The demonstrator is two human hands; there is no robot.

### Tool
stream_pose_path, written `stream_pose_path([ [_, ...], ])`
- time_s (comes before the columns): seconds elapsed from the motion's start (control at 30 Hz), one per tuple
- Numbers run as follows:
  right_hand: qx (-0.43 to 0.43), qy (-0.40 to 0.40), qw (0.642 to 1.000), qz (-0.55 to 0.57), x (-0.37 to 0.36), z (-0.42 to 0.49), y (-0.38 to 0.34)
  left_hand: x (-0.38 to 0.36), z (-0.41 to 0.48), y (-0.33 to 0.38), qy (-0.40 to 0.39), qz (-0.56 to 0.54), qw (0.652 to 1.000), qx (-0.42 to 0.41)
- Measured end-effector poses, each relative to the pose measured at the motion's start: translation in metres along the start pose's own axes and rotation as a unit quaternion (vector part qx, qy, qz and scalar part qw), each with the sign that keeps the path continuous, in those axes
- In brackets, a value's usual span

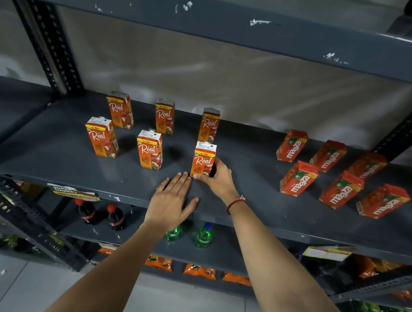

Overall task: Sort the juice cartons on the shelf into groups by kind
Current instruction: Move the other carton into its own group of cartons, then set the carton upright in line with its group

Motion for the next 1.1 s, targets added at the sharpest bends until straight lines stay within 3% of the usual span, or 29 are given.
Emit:
stream_pose_path([
  [0.3, 0.0, 0.023, 0.999, 0.034, 0.001, -0.01, -0.001, 0.0, 0.0, -0.003, 0.008, -0.019, 1.0, 0.0],
  [0.5, -0.031, 0.221, 0.972, 0.078, 0.049, -0.064, 0.044, -0.004, -0.005, 0.027, 0.087, -0.126, 0.988, 0.012],
  [0.6, -0.065, 0.354, 0.932, 0.051, 0.096, -0.101, 0.08, -0.023, 0.008, 0.081, 0.086, -0.171, 0.982, -0.01],
  [0.73, -0.143, 0.472, 0.869, 0.015, 0.156, -0.133, 0.123, -0.052, 0.036, 0.153, 0.051, -0.241, 0.969, 0.032],
  [0.87, -0.231, 0.457, 0.859, -0.011, 0.192, -0.136, 0.155, -0.074, 0.06, 0.199, 0.04, -0.281, 0.956, 0.072],
  [1.1, -0.227, 0.382, 0.894, -0.054, 0.208, -0.106, 0.167, -0.098, 0.092, 0.226, 0.085, -0.284, 0.942, 0.157],
])
Point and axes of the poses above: each hand's wrist, its own z-axis towards the middle knuckle, its own x-axis out of the back of the hand, y = z × x, the point moved 4 cm from there along z, towards the middle knuckle, and after that the axes turned 11 degrees about -z, right-handed, at the moved point
